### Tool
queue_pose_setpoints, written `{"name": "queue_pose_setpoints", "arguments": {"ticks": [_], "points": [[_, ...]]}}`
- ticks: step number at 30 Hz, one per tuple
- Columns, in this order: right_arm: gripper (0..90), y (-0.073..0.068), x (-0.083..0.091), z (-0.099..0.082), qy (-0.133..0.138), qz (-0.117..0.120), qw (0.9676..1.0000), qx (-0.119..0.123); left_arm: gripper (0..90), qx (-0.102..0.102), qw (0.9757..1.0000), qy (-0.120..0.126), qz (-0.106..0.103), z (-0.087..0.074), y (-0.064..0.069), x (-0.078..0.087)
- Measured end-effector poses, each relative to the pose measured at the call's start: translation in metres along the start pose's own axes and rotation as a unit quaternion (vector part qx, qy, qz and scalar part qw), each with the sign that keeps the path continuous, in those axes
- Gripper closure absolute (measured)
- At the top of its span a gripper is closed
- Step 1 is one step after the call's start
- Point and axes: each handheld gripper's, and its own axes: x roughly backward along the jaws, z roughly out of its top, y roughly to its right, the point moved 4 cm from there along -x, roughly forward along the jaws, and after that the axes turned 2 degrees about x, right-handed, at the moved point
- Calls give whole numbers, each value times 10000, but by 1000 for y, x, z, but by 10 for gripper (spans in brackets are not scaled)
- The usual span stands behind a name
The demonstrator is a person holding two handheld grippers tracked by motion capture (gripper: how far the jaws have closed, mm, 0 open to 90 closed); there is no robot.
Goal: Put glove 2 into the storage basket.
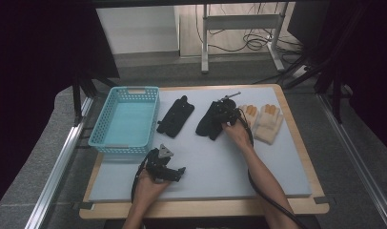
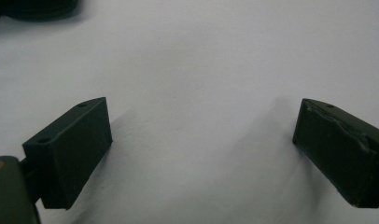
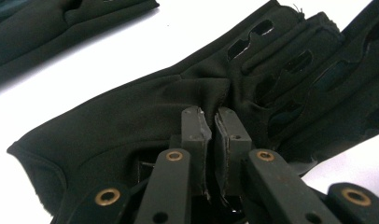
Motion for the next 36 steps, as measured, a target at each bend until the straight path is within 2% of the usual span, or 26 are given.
{"name": "queue_pose_setpoints", "arguments": {"ticks": [3,5,8,9,10,11,13,14,15,18,20,22,23,25,28,31,36], "points": [[825,-1,7,0,62,55,9999,69,49,2,10000,-3,-3,0,0,0],[825,-5,17,1,166,189,9996,132,49,-1,10000,-9,-2,0,0,0],[825,-16,34,2,294,449,9982,257,49,1,10000,-11,-1,0,0,0],[825,-26,48,2,358,577,9967,438,49,0,10000,-10,0,0,0,0],[826,-31,55,1,389,663,9957,522,49,-7,10000,-8,2,0,0,0],[826,-31,55,1,389,663,9957,522,49,-5,10000,-10,2,0,0,0],[825,-43,69,0,461,832,9933,658,49,-4,10000,-3,1,0,0,0],[825,-56,83,-4,479,949,9908,838,49,-5,10000,-9,3,0,0,0],[825,-56,83,-4,479,949,9908,838,49,2,10000,4,-2,0,0,0],[823,-78,98,-16,447,1126,9861,1138,49,-4,10000,-5,3,0,0,0],[819,-91,101,-29,306,1189,9837,1315,49,6,10000,7,5,0,0,0],[778,-102,98,-45,160,1224,9812,1481,49,-7,10000,-3,5,0,0,0],[734,-103,97,-49,148,1212,9805,1542,49,-8,10000,-3,5,0,0,0],[697,-100,99,-55,364,1110,9817,1507,50,-19,10000,-6,5,0,0,0],[686,-82,104,-53,580,1076,9858,1152,49,-15,10000,-8,4,0,0,0],[669,-73,103,-51,583,981,9877,1070,49,-17,10000,-10,5,0,0,0],[659,-71,91,-48,573,1010,9882,994,50,-5,10000,-7,2,0,0,0]]}}
